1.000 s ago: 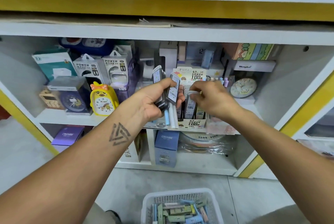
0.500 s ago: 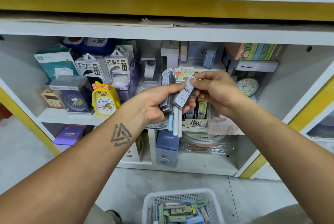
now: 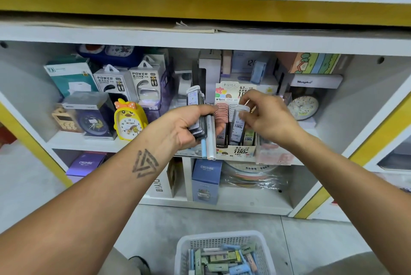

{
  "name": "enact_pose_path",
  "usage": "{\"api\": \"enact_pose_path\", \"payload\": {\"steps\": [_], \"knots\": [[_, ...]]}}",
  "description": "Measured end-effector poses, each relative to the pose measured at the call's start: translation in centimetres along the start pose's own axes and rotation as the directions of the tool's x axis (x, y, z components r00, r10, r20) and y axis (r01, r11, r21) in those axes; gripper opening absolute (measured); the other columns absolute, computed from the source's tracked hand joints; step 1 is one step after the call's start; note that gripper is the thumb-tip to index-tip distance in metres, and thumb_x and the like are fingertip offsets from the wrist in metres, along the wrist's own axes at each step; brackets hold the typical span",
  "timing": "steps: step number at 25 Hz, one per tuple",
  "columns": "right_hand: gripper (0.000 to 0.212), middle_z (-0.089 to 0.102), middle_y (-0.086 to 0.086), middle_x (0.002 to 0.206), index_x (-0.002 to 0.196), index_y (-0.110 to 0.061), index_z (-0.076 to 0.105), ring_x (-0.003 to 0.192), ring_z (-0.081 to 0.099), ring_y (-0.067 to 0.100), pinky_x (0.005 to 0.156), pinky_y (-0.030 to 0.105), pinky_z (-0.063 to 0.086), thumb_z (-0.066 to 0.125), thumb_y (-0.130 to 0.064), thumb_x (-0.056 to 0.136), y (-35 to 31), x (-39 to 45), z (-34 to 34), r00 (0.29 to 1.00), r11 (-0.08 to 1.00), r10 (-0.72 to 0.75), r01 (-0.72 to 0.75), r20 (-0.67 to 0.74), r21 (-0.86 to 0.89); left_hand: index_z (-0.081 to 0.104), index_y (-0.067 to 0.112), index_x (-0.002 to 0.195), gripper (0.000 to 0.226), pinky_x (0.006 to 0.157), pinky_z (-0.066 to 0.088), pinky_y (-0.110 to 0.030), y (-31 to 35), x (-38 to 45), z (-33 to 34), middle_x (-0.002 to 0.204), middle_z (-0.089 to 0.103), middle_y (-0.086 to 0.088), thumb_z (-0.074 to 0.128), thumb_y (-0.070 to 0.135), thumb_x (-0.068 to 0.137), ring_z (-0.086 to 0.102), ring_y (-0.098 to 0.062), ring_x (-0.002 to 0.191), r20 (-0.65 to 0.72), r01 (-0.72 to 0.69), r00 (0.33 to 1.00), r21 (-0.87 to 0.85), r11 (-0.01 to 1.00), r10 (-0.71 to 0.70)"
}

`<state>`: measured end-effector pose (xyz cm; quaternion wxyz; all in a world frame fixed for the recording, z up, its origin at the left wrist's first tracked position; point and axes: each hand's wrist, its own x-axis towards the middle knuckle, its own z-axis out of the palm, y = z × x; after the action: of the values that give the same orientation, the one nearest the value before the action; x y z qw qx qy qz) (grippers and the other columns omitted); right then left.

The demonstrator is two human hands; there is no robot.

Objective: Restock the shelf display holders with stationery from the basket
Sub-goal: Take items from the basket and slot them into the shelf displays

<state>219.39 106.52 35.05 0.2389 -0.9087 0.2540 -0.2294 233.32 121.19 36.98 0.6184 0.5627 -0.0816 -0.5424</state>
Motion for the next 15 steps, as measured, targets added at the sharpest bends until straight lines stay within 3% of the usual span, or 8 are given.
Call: {"api": "enact_pose_path", "payload": {"steps": [5, 7, 9, 10, 13, 15], "knots": [[0.011, 0.068, -0.006, 0.088, 0.101, -0.025, 0.061, 0.078, 0.063, 0.019, 0.074, 0.038, 0.056, 0.063, -0.018, 0.094, 0.3, -0.3, 0.6, 0.997, 0.982, -0.079, 0.082, 0.024, -0.170, 0.066, -0.003, 0.092, 0.016, 0.052, 0.061, -0.034, 0.0, 0.1, 0.1, 0.072, 0.073, -0.018, 0.061, 0.011, 0.096, 0.072, -0.024, 0.057, 0.051, -0.017, 0.999, 0.004, 1.000, 0.016], [0.004, 0.070, -0.007, 0.080, 0.094, -0.020, 0.066, 0.066, 0.063, 0.014, 0.063, 0.031, 0.053, 0.065, -0.017, 0.095, -0.5, -0.1, 0.4, 1.000, 0.992, 0.019, -0.018, -0.004, 0.128, 0.066, -0.003, 0.093, 0.016, 0.054, 0.061, -0.033, 0.0, 0.1, 0.3, 0.072, 0.073, -0.018, 0.062, 0.012, 0.095, 0.072, -0.023, 0.058, 0.070, -0.025, 0.997, 0.012, 1.000, 0.024], [0.008, 0.071, -0.002, 0.074, 0.096, -0.013, 0.071, 0.056, 0.059, 0.013, 0.048, 0.026, 0.045, 0.064, -0.017, 0.097, -1.5, -0.2, 0.2, 0.987, 0.841, 0.130, -0.160, 0.093, 0.517, 0.067, -0.003, 0.091, 0.016, 0.053, 0.061, -0.032, -0.2, 0.1, 0.7, 0.071, 0.073, -0.017, 0.063, 0.013, 0.094, 0.072, -0.022, 0.058, 0.100, -0.024, 0.995, 0.026, 0.999, 0.022], [0.014, 0.071, 0.001, 0.074, 0.098, -0.008, 0.072, 0.057, 0.057, 0.013, 0.046, 0.024, 0.041, 0.063, -0.019, 0.098, -1.9, -0.3, 0.0, 0.976, 0.759, 0.149, -0.215, 0.158, 0.614, 0.068, -0.002, 0.089, 0.016, 0.052, 0.060, -0.031, -0.3, 0.0, 0.9, 0.071, 0.073, -0.017, 0.064, 0.013, 0.094, 0.072, -0.021, 0.058, 0.121, -0.023, 0.992, 0.039, 0.999, 0.018], [0.029, 0.068, 0.007, 0.071, 0.097, 0.003, 0.071, 0.058, 0.056, 0.014, 0.046, 0.021, 0.040, 0.064, -0.026, 0.097, -2.3, -0.6, -0.5, 0.941, 0.639, 0.185, -0.335, 0.284, 0.692, 0.069, 0.000, 0.088, 0.015, 0.051, 0.059, -0.029, -0.7, 0.0, 1.7, 0.074, 0.074, -0.017, 0.066, 0.014, 0.092, 0.073, -0.020, 0.060, 0.173, -0.033, 0.985, 0.078, 0.996, 0.019], [0.026, 0.067, 0.008, 0.068, 0.093, 0.001, 0.073, 0.054, 0.054, 0.014, 0.044, 0.021, 0.038, 0.070, -0.025, 0.091, -2.0, -0.5, -1.2, 0.920, 0.551, 0.219, -0.392, 0.325, 0.737, 0.070, -0.001, 0.089, 0.016, 0.052, 0.059, -0.028, -0.9, 0.2, 2.2, 0.075, 0.074, -0.017, 0.067, 0.014, 0.091, 0.074, -0.019, 0.062, 0.196, -0.057, 0.980, 0.099, 0.993, 0.037]]}}
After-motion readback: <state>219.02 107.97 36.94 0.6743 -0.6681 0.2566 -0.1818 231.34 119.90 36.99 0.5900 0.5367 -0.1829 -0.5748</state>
